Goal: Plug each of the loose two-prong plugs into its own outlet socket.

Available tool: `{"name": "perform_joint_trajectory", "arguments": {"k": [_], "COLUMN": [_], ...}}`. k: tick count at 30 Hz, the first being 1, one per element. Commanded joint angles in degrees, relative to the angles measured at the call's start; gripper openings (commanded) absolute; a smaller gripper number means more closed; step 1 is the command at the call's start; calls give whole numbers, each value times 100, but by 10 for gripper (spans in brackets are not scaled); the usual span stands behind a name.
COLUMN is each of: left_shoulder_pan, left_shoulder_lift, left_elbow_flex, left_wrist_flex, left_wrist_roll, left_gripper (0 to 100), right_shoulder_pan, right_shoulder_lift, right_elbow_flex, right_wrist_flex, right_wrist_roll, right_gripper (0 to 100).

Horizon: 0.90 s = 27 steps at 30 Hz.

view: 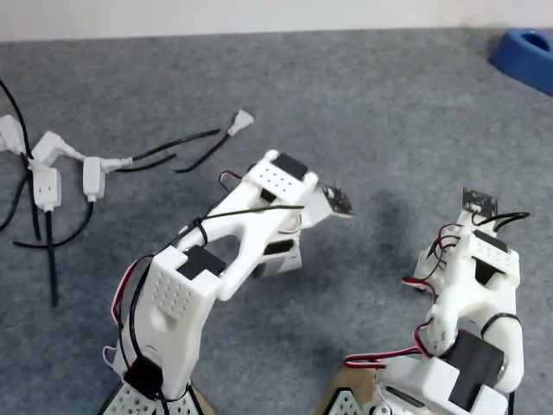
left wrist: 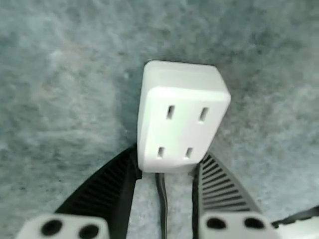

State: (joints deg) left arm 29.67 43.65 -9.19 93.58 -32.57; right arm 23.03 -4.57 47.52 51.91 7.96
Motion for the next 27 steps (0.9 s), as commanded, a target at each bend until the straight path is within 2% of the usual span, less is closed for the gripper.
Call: {"name": "perform_joint_trajectory", "arguments": {"k": [1, 7, 13, 18, 23, 27], "left_shoulder_pan": [171, -101, -13, -31, -321, -760], "left_shoulder_lift": [101, -409, -2976, -4690, -4752, -4602], "left_elbow_flex": [822, 743, 1015, 2088, 3134, 3240], "left_wrist_flex": [457, 360, 35, -747, -1222, -1662], "left_wrist_roll": [-202, -79, 132, 457, 360, 167], "left_gripper": [34, 30, 27, 14, 6, 17], "right_shoulder_pan": [-119, -119, -127, -127, -127, -75], "right_shoulder_lift": [-4, -4, -4, -4, -4, -4], "right_elbow_flex": [22, 22, 22, 22, 22, -4], "right_wrist_flex": [-101, -101, -101, -101, -101, -101], "right_wrist_roll": [70, 70, 70, 70, 70, 44], "right_gripper": [112, 112, 112, 112, 112, 112]}}
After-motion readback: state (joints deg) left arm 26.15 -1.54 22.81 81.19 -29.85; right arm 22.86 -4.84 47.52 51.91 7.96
